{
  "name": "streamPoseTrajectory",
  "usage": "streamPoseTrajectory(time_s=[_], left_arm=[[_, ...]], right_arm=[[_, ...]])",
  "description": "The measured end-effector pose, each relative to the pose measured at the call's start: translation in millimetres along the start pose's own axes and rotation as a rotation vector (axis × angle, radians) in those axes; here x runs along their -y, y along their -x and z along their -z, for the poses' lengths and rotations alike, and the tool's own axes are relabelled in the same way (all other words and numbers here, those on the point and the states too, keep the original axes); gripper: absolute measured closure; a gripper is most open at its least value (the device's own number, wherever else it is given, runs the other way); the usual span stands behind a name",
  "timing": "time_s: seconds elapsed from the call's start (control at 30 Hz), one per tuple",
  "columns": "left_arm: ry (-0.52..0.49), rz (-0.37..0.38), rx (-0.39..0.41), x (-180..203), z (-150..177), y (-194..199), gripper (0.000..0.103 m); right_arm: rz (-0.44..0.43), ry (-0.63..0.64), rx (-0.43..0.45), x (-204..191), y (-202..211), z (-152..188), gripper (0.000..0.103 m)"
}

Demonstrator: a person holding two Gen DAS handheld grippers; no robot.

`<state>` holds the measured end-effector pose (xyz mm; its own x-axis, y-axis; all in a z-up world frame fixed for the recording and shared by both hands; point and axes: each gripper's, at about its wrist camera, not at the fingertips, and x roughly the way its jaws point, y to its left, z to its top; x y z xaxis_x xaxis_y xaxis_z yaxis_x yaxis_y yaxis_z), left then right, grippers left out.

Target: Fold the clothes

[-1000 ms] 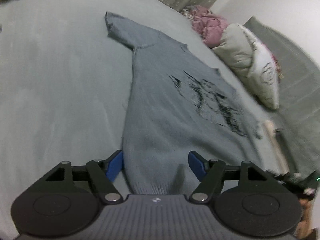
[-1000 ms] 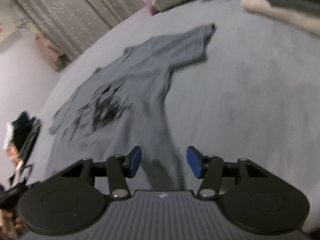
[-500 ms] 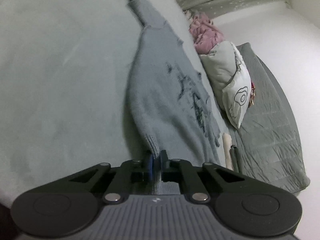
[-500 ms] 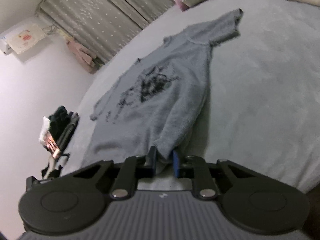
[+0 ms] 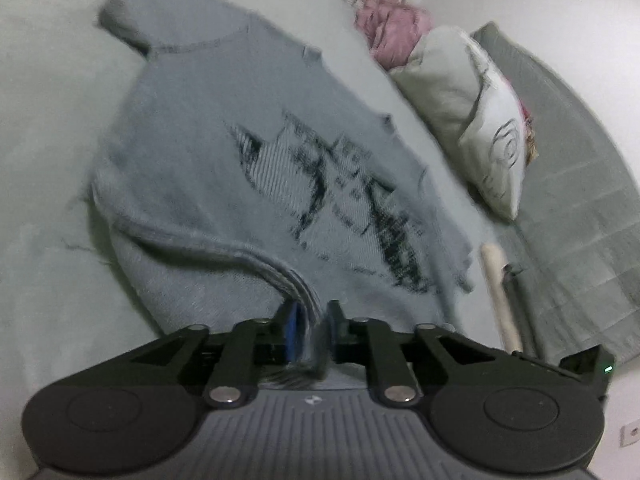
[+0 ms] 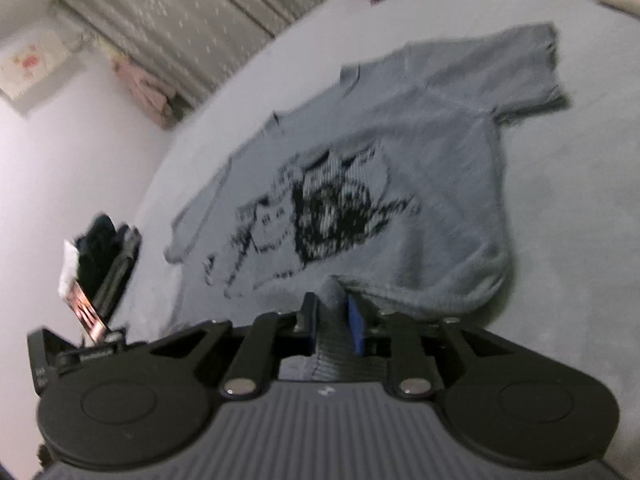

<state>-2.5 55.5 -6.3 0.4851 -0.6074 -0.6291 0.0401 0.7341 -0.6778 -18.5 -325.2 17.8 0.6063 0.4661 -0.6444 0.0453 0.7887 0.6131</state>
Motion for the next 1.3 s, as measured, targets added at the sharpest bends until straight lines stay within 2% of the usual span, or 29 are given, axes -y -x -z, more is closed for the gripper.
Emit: streamPoseTrajectory(time_s=[0.1, 0.17, 0.23, 0.37, 0.5, 0.6, 0.77, 0.8, 0.87, 0.9, 0.97, 1.03, 1.17, 1.3], left_arm=[[0.072, 0.06, -0.009, -15.2, -3.5, 5.5, 0.071], [0.098, 0.081, 0.003, -21.8, -8.4, 17.4, 0.053], [0.078, 0.059, 0.035, -22.6, -9.5, 34.4, 0.048], [0.01, 0.022, 0.036, -20.4, -6.0, 51.3, 0.046], [-0.062, -0.014, 0.013, -13.3, 4.7, 45.4, 0.046], [-0.096, -0.034, 0.019, -9.2, 9.4, 43.0, 0.051], [-0.087, -0.055, -0.012, -9.6, 14.9, 42.9, 0.092], [-0.086, -0.062, -0.011, -10.6, 16.4, 45.0, 0.095], [-0.083, -0.083, 0.012, -11.8, 21.1, 54.8, 0.1], [-0.081, -0.09, 0.023, -11.2, 22.7, 58.4, 0.1], [-0.08, -0.099, 0.063, -9.7, 26.6, 76.5, 0.1], [-0.081, -0.093, 0.095, -7.5, 29.2, 93.6, 0.101], [-0.086, -0.067, 0.152, -1.9, 33.7, 138.4, 0.101], [-0.091, -0.037, 0.166, 8.8, 41.0, 168.7, 0.101]], right_arm=[[-0.001, 0.005, -0.009, 3.2, -6.4, 5.7, 0.074], [-0.025, -0.009, 0.001, 8.3, -0.4, 6.0, 0.069], [-0.036, -0.019, 0.033, 14.5, 12.9, 3.6, 0.058], [-0.01, -0.013, 0.086, 20.6, 32.6, 1.1, 0.054], [0.022, -0.016, 0.108, 34.2, 51.0, 8.5, 0.053], [0.039, -0.011, 0.1, 42.0, 53.6, 17.2, 0.052], [0.045, -0.027, 0.061, 49.8, 40.4, 28.5, 0.05], [0.046, -0.022, 0.062, 49.0, 37.1, 29.7, 0.05], [0.048, -0.007, 0.079, 45.6, 31.8, 31.0, 0.067], [0.048, 0.0, 0.081, 43.4, 29.3, 31.1, 0.088], [0.059, 0.003, 0.087, 40.5, 30.2, 31.4, 0.092], [0.081, 0.019, 0.141, 31.8, 49.0, 33.4, 0.097], [0.085, 0.013, 0.22, 21.7, 91.2, 36.5, 0.097], [0.12, 0.02, 0.294, 9.5, 147.1, 43.2, 0.097]])
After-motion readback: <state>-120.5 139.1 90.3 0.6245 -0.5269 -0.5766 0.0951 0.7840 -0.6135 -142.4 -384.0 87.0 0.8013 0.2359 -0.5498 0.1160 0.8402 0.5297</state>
